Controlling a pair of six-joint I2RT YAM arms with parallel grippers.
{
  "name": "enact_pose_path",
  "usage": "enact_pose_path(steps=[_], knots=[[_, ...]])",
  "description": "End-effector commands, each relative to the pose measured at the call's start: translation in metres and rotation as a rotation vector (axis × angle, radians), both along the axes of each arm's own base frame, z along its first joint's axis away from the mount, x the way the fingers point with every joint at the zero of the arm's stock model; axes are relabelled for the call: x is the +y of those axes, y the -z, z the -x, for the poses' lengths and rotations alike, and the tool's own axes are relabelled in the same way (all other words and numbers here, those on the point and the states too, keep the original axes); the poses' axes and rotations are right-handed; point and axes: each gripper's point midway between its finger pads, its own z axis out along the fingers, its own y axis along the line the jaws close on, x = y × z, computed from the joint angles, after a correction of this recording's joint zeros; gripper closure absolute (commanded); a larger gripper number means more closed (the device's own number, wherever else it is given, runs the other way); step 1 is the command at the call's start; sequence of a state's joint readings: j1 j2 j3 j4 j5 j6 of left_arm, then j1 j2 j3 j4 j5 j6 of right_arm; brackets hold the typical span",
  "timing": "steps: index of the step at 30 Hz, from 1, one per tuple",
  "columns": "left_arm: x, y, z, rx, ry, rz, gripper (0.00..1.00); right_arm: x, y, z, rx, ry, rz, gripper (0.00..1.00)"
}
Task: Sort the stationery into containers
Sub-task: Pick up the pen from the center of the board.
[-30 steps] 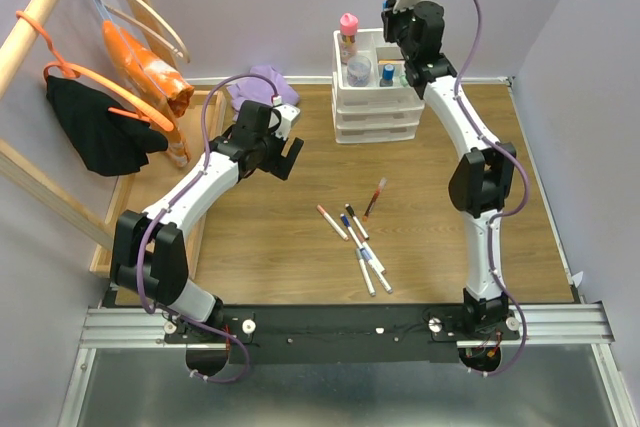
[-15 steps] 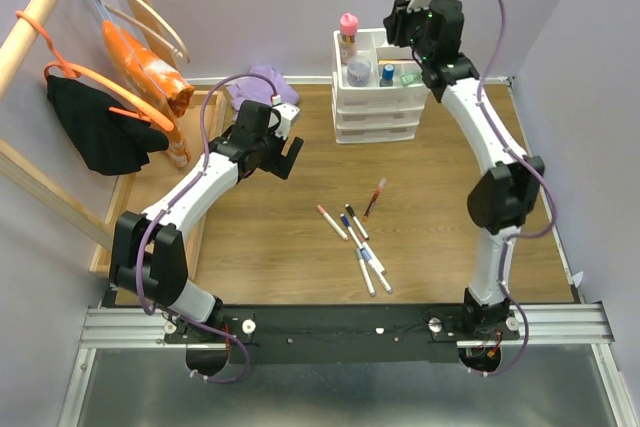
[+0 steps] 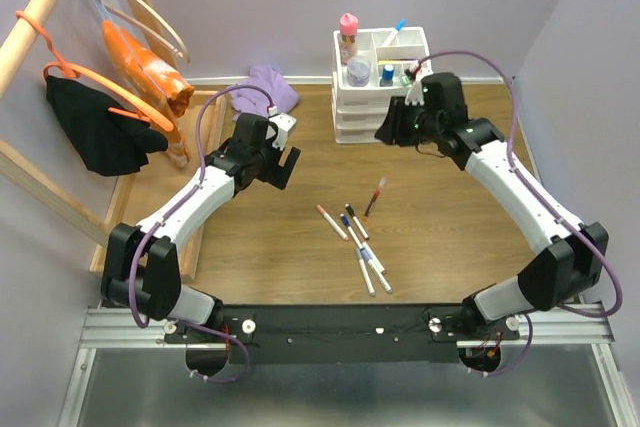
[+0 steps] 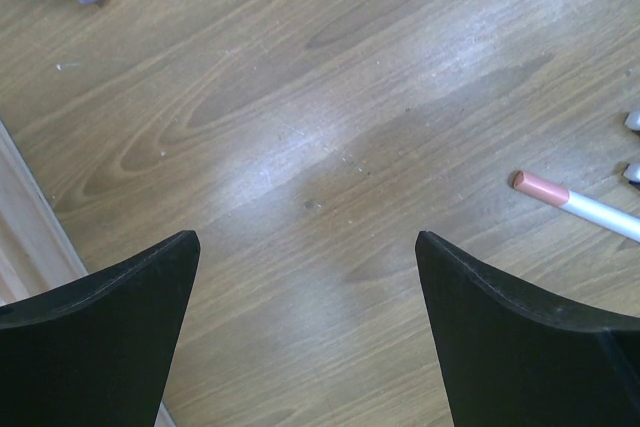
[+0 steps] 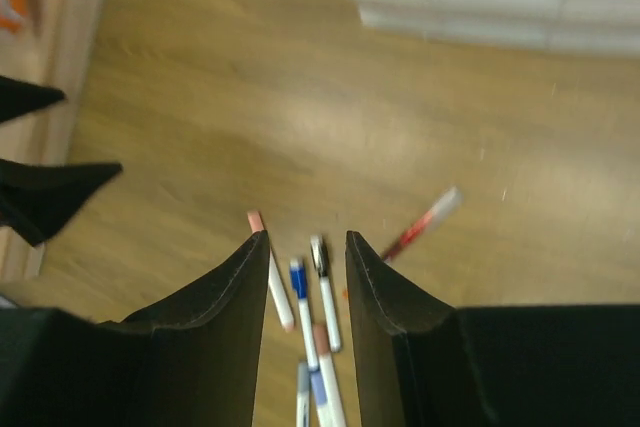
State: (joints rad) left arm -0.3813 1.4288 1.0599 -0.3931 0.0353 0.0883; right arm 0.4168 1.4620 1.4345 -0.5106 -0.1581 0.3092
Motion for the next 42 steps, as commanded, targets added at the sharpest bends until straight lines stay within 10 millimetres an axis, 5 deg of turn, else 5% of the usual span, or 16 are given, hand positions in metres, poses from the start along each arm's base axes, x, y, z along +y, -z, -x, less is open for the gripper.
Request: enact_pose_path(steps=[1, 6, 7, 10, 16, 32, 42], knots=[[0.004, -0.003, 0.006, -0.01, -0.023, -0.005, 0.02, 0.0, 0.067, 0.032, 0.276, 0.044, 0.02, 0.57], [0.011, 0.0, 0.008, -0.01, -0.033, -0.034, 0.02, 0.041, 0.113, 0.067, 0.38, -0.187, 0.04, 0.67], [0.013, -0.001, 0.008, -0.011, -0.037, -0.037, 0.02, 0.045, 0.126, 0.081, 0.438, -0.225, 0.061, 0.75], [0.016, -0.003, 0.007, -0.019, -0.04, -0.045, 0.02, 0.047, 0.17, 0.098, 0.573, -0.238, 0.098, 0.77], [0.019, 0.0, 0.008, -0.019, -0.052, -0.029, 0.02, 0.061, 0.186, 0.09, 0.503, -0.287, 0.154, 0.58], [0.023, 0.002, 0.017, -0.035, -0.068, -0.015, 0.02, 0.121, 0.188, 0.091, 0.35, -0.482, 0.251, 0.57], [0.033, -0.003, 0.017, -0.063, -0.099, -0.024, 0.01, 0.136, 0.217, 0.074, 0.338, -0.454, 0.386, 0.51]])
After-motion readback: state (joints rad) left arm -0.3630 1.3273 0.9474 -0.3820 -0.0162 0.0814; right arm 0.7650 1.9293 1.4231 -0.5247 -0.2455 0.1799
